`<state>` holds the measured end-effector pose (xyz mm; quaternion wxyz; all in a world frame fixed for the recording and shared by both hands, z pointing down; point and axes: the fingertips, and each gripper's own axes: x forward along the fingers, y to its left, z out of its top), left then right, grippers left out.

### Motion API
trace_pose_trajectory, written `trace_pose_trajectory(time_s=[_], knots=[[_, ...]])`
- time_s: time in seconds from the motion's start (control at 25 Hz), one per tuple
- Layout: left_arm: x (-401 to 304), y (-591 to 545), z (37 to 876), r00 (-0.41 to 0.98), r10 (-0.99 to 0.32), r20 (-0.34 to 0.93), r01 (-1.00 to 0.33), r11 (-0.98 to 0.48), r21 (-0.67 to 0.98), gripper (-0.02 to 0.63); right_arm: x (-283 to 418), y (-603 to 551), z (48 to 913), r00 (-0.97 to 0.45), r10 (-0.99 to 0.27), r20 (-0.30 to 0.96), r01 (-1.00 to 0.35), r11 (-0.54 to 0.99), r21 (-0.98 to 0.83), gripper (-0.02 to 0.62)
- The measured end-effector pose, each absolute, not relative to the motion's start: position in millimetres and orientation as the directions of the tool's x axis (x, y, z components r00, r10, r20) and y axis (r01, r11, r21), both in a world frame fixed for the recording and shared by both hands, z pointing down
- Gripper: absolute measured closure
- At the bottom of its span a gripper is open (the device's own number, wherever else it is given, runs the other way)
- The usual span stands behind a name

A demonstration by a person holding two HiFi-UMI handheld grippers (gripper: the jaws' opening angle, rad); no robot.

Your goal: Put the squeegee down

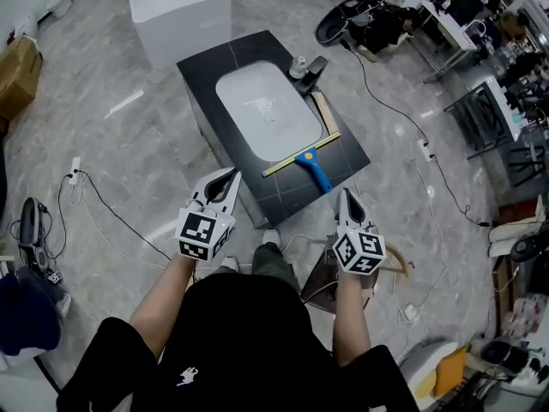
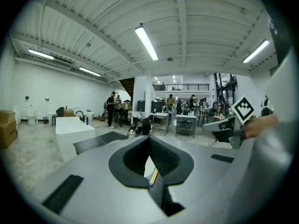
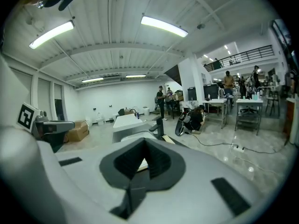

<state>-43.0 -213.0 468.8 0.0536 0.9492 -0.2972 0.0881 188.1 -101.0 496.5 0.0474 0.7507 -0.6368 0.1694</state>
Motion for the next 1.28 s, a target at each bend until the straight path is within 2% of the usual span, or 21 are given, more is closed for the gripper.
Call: trace_pose_trajectory(time_s=[0.6,1.28], knots=[[-75.1,-193.5,429.0,0.838,-0.532,0.119,-0.540,-0.841,0.038,0.603,137.0,-49.7,429.3,0.214,-0.947,0.241,-0.964,-0.244,-0.102,0.594],[-44.3,-161.0,412.0,0.835,-0.544,0.084,-0.547,-0.837,0.027,0.603,161.4,-22.7,409.5,0.203,-0.960,0.191,-0.970,-0.224,-0.097,0.594]])
